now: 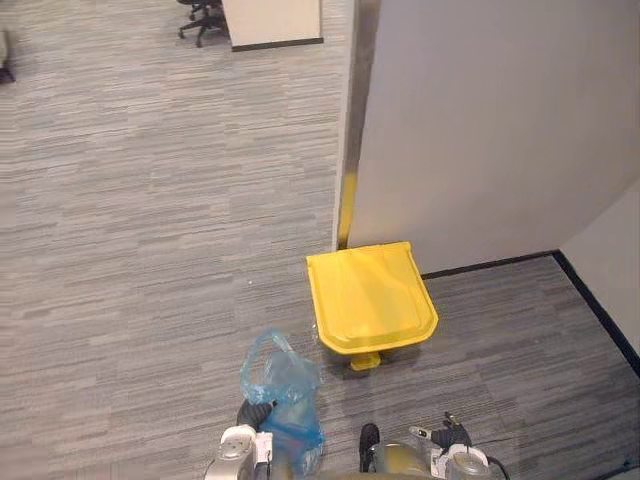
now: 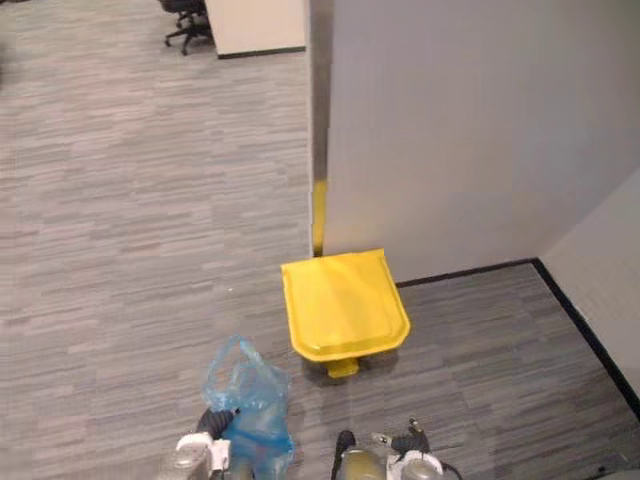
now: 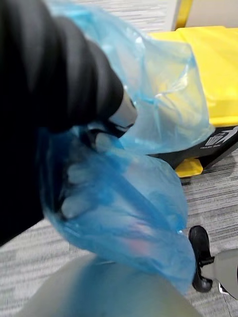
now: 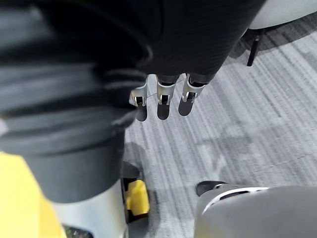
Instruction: Gather rubbish on tea table into small bin, then transfer packed bag to large trash can.
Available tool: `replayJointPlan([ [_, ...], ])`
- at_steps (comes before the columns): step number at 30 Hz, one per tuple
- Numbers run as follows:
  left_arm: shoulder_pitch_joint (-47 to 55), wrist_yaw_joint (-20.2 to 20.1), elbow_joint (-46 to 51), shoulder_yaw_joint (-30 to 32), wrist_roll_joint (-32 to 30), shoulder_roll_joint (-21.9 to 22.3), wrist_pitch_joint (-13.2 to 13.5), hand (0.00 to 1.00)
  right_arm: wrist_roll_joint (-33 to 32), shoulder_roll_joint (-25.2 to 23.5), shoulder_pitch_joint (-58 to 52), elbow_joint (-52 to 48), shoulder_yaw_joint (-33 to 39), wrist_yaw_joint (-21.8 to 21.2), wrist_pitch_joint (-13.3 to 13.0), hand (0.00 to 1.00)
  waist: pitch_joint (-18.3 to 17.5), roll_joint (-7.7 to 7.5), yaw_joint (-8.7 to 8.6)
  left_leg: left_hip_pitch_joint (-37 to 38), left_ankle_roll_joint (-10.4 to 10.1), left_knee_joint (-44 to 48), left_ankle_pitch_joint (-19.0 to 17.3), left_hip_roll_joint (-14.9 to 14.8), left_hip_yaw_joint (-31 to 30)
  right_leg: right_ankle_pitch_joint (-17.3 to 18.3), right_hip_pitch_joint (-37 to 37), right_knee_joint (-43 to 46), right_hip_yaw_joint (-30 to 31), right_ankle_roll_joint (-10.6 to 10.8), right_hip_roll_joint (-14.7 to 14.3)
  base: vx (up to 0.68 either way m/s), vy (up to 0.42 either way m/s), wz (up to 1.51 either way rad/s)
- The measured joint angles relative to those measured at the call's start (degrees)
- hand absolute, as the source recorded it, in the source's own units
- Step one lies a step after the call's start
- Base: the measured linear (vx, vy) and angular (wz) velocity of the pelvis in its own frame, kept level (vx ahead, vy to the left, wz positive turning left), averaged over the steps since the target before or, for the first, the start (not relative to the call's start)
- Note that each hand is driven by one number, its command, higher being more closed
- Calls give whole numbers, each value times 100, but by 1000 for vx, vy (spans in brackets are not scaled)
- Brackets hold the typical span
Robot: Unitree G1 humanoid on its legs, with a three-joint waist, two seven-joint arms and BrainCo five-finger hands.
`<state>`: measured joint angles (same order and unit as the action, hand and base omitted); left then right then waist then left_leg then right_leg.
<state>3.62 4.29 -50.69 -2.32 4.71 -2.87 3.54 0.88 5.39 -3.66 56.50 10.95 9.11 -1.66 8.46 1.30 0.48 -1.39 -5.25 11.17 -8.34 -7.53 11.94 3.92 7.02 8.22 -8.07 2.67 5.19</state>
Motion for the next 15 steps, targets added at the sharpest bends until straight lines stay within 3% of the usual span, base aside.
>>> replayJointPlan([
  [2,-18,14,-81,-7,-4,-139,-8,100,-51,-33,14,-28,35,-14,0,0,-64,34,-62,60,-15,-531,41,154,106,-487,-165,-551,141,95,25,-32,134,4],
  [4,18,18,-130,-11,-6,-237,-8,100,-89,-75,-36,12,48,-12,5,0,-98,-72,-46,146,-20,-634,66,285,188,-749,-281,-844,268,152,98,0,127,-9],
  [15,-4,43,-300,-107,-117,-290,-11,100,-84,-80,115,180,5,-21,22,0,-130,-21,-50,566,81,-767,112,296,321,-771,-512,-982,557,160,-27,111,27,-13],
])
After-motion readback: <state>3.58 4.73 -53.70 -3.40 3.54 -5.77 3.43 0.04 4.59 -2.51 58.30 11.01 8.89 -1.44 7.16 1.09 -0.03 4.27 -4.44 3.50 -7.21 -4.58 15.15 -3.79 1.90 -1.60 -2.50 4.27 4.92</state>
